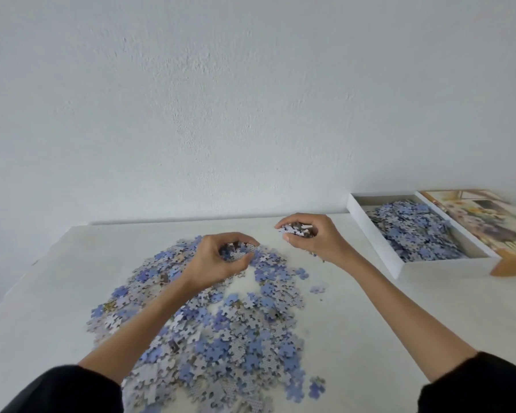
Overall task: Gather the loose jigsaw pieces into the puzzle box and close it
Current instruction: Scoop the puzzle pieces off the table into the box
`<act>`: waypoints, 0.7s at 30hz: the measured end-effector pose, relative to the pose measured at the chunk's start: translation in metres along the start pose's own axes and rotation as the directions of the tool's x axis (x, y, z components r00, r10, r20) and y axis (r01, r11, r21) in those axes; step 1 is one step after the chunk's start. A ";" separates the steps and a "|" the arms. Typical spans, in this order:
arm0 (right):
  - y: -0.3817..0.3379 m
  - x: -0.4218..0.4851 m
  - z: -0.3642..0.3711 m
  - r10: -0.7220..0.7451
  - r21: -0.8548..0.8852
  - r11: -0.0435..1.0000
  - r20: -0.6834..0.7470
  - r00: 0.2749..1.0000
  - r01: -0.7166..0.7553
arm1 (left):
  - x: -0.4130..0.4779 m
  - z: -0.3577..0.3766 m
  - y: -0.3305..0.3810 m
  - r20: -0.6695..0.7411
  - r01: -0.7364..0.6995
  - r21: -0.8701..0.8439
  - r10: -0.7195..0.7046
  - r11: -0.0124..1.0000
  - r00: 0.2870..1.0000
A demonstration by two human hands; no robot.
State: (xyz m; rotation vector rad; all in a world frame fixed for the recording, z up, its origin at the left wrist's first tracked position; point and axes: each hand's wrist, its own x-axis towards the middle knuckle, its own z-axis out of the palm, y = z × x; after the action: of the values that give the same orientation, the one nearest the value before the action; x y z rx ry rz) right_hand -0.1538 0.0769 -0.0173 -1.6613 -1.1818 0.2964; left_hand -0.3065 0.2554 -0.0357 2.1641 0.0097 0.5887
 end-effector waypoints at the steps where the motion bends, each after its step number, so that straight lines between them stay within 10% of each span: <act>1: 0.004 0.000 -0.014 -0.003 -0.004 1.000 0.002 1.000 0.003 | 0.005 0.011 0.005 -0.009 -0.002 -0.002 0.002 1.000 1.000; 21: 0.115 -0.008 -0.261 -0.034 -0.164 0.986 -0.172 0.985 0.005 | 0.165 0.235 0.108 0.161 -0.106 -0.007 0.106 0.994 0.981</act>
State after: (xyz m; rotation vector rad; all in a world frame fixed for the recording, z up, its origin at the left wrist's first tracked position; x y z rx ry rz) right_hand 0.0825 -0.0821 -0.0012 -1.7772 -1.1136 0.0409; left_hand -0.0846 0.0463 -0.0067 2.2183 -0.1936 0.4722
